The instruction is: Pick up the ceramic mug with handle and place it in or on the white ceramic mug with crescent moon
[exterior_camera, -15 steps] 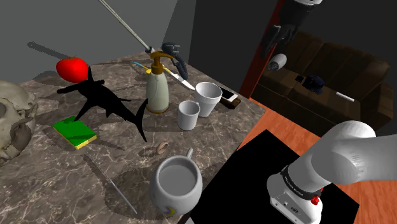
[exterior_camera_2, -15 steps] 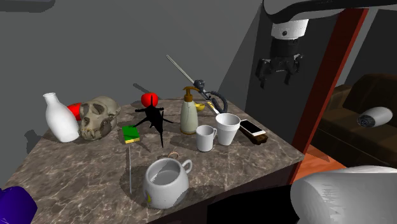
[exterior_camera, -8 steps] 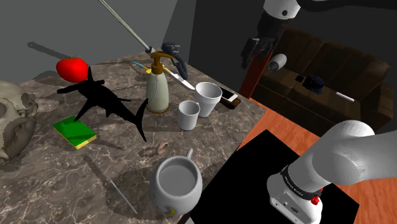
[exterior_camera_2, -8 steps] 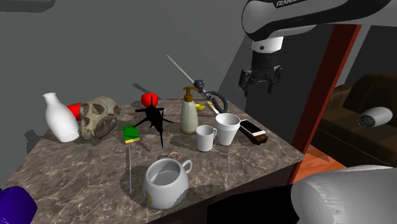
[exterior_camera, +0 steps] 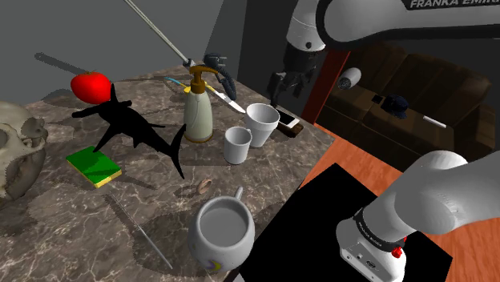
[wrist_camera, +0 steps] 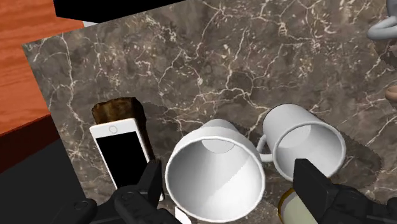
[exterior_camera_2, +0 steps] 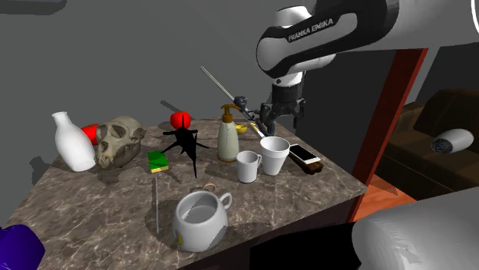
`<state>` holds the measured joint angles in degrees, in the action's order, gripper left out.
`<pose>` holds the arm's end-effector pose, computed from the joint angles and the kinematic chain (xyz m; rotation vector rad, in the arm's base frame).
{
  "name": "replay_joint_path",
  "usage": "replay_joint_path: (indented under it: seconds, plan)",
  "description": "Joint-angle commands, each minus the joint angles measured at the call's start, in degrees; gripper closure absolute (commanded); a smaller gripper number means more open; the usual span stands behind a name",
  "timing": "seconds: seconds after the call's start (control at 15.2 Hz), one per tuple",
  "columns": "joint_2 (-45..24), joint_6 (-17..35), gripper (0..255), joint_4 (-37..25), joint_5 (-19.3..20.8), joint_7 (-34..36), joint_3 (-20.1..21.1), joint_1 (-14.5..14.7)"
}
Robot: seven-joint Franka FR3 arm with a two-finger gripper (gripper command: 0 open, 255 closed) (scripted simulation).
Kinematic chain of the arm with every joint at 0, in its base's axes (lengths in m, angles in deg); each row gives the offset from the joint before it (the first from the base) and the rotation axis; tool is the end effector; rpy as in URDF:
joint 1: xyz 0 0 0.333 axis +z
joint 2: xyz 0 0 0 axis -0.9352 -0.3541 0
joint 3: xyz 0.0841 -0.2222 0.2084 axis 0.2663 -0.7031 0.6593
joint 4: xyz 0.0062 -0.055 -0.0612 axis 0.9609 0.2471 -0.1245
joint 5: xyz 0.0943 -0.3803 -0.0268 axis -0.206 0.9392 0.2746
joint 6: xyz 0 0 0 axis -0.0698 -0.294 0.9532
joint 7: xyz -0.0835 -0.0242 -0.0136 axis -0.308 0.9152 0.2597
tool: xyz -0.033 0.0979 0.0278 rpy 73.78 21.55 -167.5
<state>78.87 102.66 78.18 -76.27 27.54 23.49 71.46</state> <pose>0.3822 0.1220 0.5137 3.0523 -0.0078 0.0957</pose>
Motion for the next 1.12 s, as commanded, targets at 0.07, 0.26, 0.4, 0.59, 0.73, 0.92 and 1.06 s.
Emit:
replay_joint_path:
  seconds: [0.07,0.26,0.4,0.59,0.73,0.92,1.06]
  plan:
    - [-5.3,3.4,0,-1.1,-0.4,3.4,2.9,0.5]
    - [-10.6,6.3,0,-2.5,-0.3,6.9,5.6,0.9]
    - [-14.3,8.2,0,-3.8,0.2,9.3,7.3,1.2]
    - [-20.3,10.6,0,-6.2,1.6,13.1,9.6,1.6]
    - [-24.5,12.1,0,-8.2,2.9,15.8,11.0,2.0]
    - [-29.1,13.3,0,-10.5,4.6,18.6,12.1,2.6]
    - [-29.8,14.8,0,-9.7,5.1,19.0,12.1,2.6]
